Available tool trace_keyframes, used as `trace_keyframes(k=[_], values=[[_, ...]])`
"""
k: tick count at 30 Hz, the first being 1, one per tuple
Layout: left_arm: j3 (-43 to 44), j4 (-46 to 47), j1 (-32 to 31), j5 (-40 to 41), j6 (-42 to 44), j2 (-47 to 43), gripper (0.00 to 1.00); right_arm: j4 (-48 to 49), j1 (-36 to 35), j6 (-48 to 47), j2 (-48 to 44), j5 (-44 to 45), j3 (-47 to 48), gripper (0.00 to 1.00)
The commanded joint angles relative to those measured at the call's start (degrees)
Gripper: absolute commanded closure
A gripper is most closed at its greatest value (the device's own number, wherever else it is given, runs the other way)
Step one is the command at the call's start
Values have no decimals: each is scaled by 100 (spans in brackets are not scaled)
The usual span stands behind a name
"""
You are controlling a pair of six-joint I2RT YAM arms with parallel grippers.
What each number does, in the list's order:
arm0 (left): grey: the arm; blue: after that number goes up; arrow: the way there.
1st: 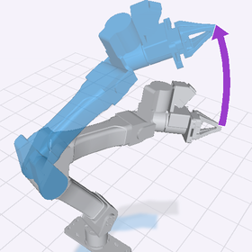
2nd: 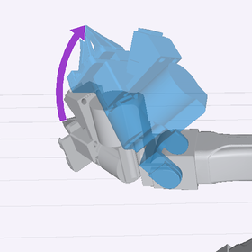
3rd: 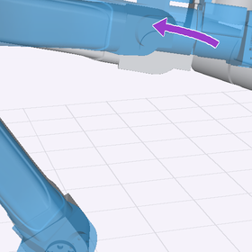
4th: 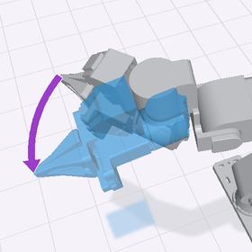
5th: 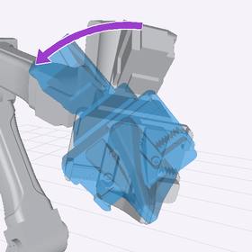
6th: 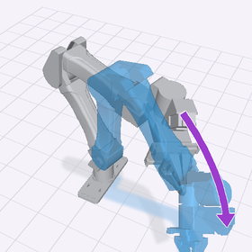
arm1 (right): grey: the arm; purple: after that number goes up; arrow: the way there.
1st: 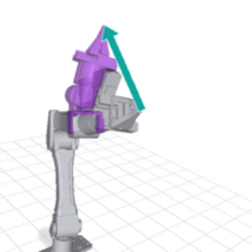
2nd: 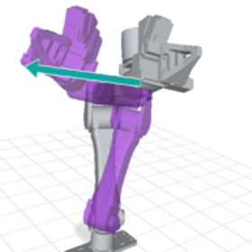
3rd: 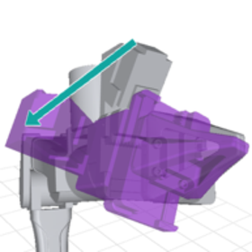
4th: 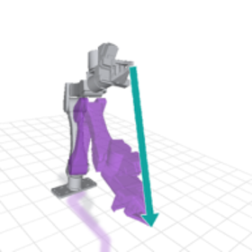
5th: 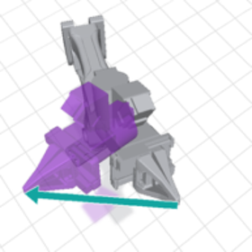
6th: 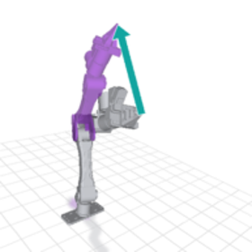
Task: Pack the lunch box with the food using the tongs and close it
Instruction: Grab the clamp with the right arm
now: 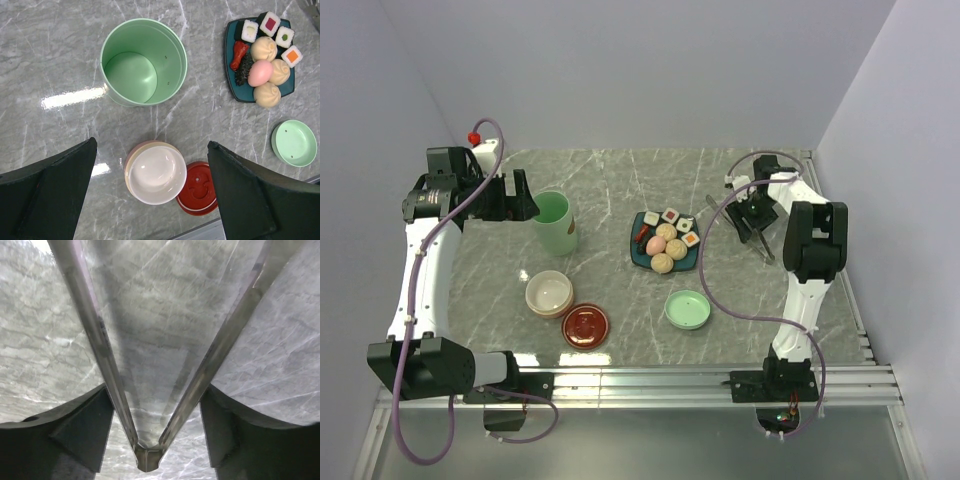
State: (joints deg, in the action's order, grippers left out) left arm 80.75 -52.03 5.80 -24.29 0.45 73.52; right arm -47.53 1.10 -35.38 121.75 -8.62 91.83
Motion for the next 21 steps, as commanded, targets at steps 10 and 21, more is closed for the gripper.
trace_keyframes(k=[10, 21], values=[[432, -193, 8, -225, 236, 75, 2, -353, 39, 303, -1416, -1281, 186, 35], [687, -167, 0, -778, 412, -4, 2, -1083, 39, 418, -2366, -2134, 634, 39]])
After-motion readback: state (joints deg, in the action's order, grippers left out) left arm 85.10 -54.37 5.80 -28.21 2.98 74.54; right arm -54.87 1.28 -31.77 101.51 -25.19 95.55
